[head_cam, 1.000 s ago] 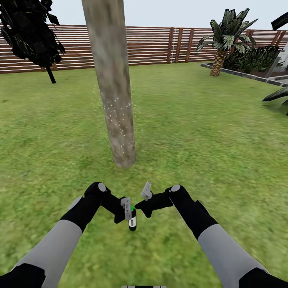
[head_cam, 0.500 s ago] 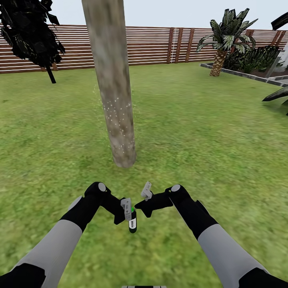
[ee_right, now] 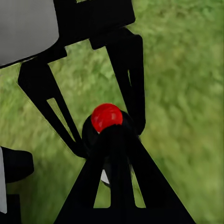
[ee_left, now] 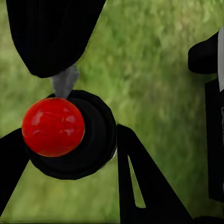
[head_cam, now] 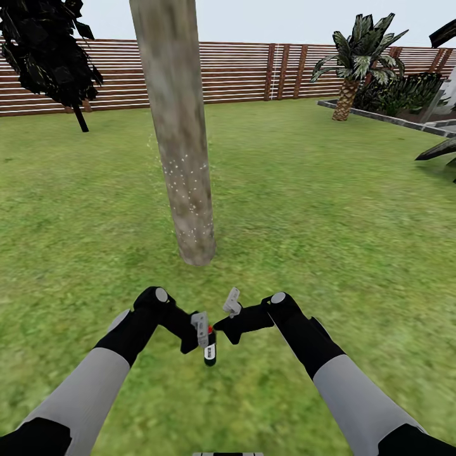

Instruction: In the garden, pick up the pesticide atomizer on the floor and spray pesticide onto both trees until each tree trunk is fully covered.

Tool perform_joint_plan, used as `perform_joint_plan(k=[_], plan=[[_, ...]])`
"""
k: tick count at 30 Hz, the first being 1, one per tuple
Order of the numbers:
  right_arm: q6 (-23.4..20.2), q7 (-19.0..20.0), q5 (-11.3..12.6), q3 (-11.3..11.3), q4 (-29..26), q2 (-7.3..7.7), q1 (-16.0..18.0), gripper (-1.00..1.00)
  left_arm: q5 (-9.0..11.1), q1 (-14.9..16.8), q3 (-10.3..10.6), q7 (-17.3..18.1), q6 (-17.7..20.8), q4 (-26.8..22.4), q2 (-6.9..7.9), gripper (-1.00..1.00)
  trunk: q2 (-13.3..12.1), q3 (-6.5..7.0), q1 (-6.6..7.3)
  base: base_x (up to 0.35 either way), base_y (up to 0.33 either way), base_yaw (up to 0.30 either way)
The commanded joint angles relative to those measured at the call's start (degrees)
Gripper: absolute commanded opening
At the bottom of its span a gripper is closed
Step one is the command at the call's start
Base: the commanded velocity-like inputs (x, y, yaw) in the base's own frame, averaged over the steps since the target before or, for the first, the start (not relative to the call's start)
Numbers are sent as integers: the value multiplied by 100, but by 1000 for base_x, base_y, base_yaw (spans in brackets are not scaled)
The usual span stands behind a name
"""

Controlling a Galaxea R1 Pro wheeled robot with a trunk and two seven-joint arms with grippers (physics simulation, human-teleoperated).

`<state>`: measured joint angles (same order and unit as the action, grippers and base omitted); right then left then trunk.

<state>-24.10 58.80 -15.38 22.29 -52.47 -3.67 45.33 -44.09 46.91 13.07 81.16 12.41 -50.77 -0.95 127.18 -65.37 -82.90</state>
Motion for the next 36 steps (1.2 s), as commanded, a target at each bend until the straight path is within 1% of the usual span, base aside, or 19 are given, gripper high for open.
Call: perform_joint_plan(k=[1,2,3,9,11,12,14,15,16,17,18,19,20,21,24,26,30,32,36], plan=[[-42,26,-26,-5,-9,-2,2,-100,-62,2,10,18,66,13,15,-100,2,-5,1,0,0,0],[-42,26,-26,-5,-11,-2,2,-100,-186,4,11,21,74,26,55,-100,2,-5,1,0,0,0],[-42,26,-26,-5,-11,-2,2,-100,-566,2,-23,21,89,36,102,-100,2,-5,1,0,0,0],[-40,26,-32,-5,-9,25,2,-100,-647,-65,-92,-154,65,236,559,-100,2,-5,1,0,0,0],[-35,-4,-49,-36,13,42,2,-100,-601,-93,-716,-734,61,282,718,-100,2,-5,1,0,0,0],[-39,-35,-56,-52,17,49,-2,-100,-500,-159,-1318,-1289,62,330,705,-100,2,-5,1,0,0,0],[-37,-508,-56,-117,29,93,-17,-100,70,-256,-2288,-2176,66,596,663,-100,2,-5,1,0,0,0],[-33,-1155,-44,-206,73,146,-23,-100,530,-322,-2809,-2707,71,850,654,-100,2,-5,1,0,0,0],[-29,-1724,-29,-250,146,156,-30,-100,824,-396,-3148,-3182,60,1041,646,-100,2,-5,1,0,0,0],[-17,-2700,-9,-286,335,155,-45,-100,1250,-611,-3535,-4145,45,1304,621,-100,2,-5,1,0,0,0],[-4,-3215,17,-301,510,147,-68,-100,1547,-746,-3673,-4797,35,1419,595,-100,2,-5,1,0,0,0],[57,-3771,181,-345,807,137,-102,-100,2120,-931,-3793,-5646,8,1580,556,-100,2,-5,1,0,0,0],[171,-4073,385,-391,1029,126,-115,-100,2563,-1065,-3836,-6148,-70,1705,529,-100,2,-5,1,0,0,0],[370,-4326,658,-426,1260,124,-122,100,2949,-1197,-3859,-6571,-305,1843,502,-100,2,-5,1,0,0,0],[1028,-5134,1384,-466,2068,144,-129,100,3434,-1685,-3879,-8021,-1279,2278,364,-100,2,-5,1,0,0,0],[1356,-5308,1502,-475,2527,153,-129,100,3507,-2060,-3881,-8700,-1436,2325,340,-100,2,-5,1,0,0,0],[1946,-5366,1755,-481,3378,157,-130,100,3594,-2556,-3882,-8975,-1535,2574,302,-100,2,-5,1,0,0,0],[2023,-5373,1956,-480,3576,156,-130,100,3714,-2631,-3882,-9013,-1792,2736,256,-100,2,-5,1,0,0,0],[2044,-5357,2023,-466,3630,173,-130,100,3780,-2665,-3882,-9029,-2058,2826,202,-100,2,-5,1,0,0,0]])
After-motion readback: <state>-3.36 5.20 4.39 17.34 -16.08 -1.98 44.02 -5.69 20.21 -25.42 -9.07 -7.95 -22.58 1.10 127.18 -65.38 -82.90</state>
